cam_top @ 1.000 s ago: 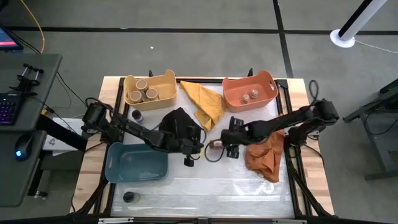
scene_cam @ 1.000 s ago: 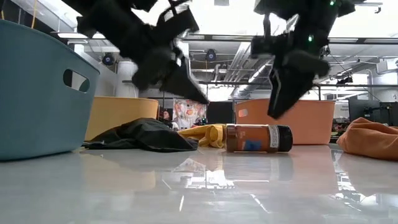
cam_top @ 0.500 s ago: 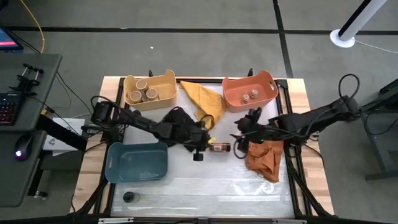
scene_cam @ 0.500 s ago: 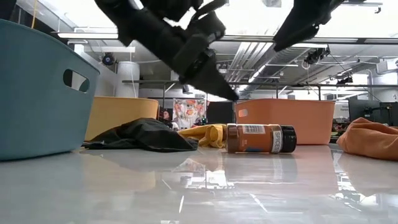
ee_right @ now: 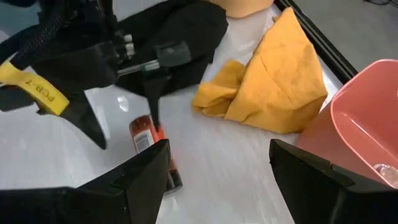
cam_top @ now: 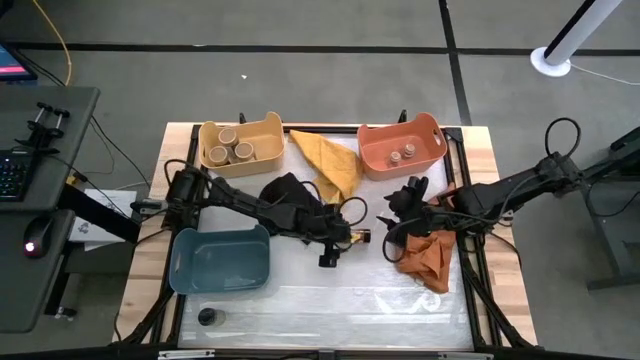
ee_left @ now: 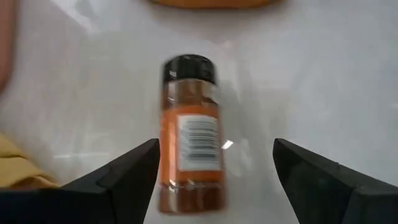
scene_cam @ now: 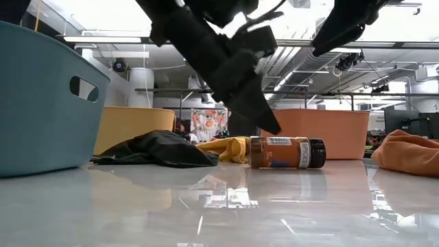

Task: Sort spices by type
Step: Put the bottom right black spice bottle into the blue bin

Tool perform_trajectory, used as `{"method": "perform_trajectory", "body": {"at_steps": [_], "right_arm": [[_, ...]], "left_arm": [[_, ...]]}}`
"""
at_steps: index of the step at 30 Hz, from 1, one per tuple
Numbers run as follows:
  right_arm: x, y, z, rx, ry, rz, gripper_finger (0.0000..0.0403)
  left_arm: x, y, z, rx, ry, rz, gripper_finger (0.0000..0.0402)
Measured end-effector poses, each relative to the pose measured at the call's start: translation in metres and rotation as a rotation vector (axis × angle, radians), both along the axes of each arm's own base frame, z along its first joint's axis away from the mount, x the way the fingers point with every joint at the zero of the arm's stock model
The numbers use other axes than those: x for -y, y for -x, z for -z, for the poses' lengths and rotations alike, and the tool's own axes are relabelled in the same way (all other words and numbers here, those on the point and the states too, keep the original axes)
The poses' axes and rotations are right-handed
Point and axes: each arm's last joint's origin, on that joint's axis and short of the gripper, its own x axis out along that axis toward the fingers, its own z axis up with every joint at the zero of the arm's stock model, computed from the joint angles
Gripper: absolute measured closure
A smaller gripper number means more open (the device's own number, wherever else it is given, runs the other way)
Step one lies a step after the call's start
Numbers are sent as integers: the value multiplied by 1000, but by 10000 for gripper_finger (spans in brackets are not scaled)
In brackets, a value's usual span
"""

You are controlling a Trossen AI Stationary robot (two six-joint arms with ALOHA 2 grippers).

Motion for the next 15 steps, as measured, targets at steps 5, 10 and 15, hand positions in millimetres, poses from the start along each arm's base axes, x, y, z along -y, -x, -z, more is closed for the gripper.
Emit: {"method": "perform_trajectory", "body": {"at_steps": [5,10,15], "right_arm": [[0,-1,2,-12,8,3,132],[-1,-2,3,-11,8,3,132],[-1,-2,2,-4,5,3,132]], "left_arm": [[-11,-1,6,-19,-68,-50,102],[-17,-1,7,-39,-15,-25,102],[-22,-1,10,-57,-8,-28,103]]}}
